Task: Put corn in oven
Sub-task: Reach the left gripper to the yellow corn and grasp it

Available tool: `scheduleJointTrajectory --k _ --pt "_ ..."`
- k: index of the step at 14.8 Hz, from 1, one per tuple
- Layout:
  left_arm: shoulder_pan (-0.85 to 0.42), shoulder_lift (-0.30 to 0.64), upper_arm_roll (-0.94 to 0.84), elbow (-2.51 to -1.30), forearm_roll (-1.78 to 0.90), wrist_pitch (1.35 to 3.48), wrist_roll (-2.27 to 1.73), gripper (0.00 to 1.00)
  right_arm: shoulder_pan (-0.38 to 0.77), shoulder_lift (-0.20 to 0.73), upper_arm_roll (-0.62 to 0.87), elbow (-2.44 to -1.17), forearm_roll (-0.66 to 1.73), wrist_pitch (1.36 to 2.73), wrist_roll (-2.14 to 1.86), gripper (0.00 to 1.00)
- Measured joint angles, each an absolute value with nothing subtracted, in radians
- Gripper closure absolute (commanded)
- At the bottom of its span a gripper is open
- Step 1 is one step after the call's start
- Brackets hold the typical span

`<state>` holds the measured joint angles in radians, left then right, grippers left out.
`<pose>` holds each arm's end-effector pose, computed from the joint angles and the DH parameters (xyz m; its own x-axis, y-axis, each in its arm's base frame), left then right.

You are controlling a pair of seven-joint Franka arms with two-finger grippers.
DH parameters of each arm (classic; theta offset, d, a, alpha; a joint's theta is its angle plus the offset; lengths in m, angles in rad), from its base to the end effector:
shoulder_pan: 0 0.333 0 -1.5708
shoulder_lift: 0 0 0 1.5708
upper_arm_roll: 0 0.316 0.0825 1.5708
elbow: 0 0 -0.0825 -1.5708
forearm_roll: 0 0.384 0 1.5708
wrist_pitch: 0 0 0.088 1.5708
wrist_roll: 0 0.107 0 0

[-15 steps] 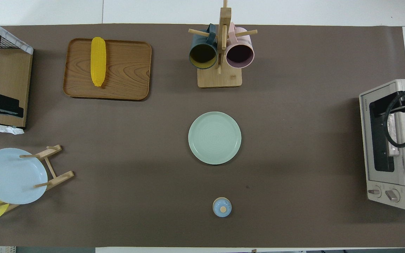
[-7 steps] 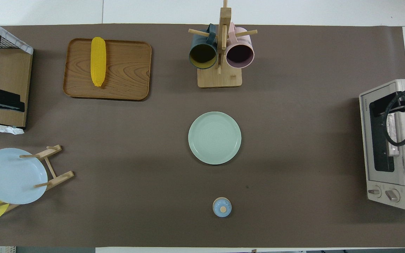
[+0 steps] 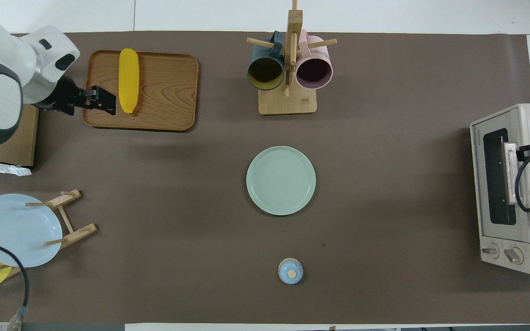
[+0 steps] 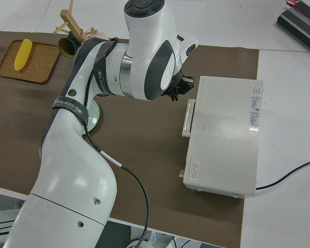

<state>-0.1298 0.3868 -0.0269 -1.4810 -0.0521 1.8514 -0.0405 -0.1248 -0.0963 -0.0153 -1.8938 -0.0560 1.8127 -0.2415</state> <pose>0.6647 -0.1066 0.4528 0.9948 -0.0998 -0.0192 -0.0986 -0.9934 0.0592 0.5282 -0.0794 0.5440 0.9934 0.1143 0.0017 0.1140 -0.9920 0.0551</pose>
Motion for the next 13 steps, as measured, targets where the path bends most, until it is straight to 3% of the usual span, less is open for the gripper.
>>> scheduleJointTrajectory --k 5,13 --pt "-0.126 0.710 -0.045 -1.184 -0.053 1.913 -0.011 0.00 -0.165 -0.064 -0.017 -1.944 -0.058 1.884 -0.187 1.00" --pt "-0.114 0.823 -0.040 -1.148 -0.042 2.058 0.040 0.00 -0.205 -0.016 -0.018 -1.956 -0.058 1.904 -0.187 1.00"
